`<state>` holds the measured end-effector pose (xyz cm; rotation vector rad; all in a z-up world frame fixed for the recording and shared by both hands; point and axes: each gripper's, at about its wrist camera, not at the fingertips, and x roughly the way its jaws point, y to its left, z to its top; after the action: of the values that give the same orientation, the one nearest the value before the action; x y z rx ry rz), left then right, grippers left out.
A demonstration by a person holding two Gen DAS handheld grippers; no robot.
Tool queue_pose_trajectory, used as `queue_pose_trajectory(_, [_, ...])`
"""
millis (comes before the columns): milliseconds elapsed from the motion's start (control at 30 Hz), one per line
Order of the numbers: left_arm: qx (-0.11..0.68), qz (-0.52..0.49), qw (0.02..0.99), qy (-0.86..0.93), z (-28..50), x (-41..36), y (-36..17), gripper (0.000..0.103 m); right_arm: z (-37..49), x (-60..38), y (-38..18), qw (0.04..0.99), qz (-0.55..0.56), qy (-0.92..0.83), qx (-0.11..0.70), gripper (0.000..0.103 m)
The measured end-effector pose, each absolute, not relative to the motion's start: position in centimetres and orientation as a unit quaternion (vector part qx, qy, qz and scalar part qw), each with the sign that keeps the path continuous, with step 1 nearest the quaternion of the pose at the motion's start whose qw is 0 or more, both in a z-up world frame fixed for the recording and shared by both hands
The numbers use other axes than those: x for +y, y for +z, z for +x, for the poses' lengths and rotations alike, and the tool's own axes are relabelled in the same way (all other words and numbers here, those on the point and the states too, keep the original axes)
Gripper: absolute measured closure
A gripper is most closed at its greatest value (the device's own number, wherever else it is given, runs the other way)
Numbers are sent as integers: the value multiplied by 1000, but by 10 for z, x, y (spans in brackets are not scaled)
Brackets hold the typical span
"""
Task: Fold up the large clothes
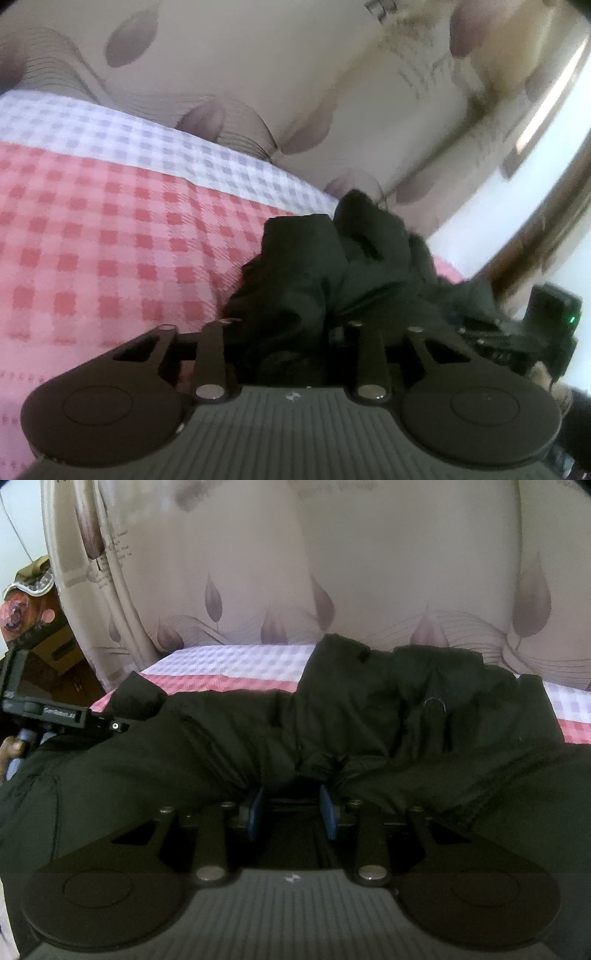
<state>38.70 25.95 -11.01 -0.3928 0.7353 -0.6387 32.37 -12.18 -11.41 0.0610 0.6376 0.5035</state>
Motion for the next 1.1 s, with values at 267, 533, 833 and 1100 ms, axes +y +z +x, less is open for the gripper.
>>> queue_pose_trajectory(267, [339,-201,885,-248,371,252,-100,77,315,-135,-91,916,73,239,313,61])
queue_pose_trajectory(533, [354,-199,887,-219,367,245,-79,81,221,-179,-57,938,13,236,253,61])
queue_pose_trajectory(833, [368,-173,896,-180,348,226,-38,84,186,-181,-84,936,-35,241,254,78])
queue_pose_trajectory(1100, [375,-167,897,-161,329,193,10,86,250,-180,-101,912,8,242,331,89])
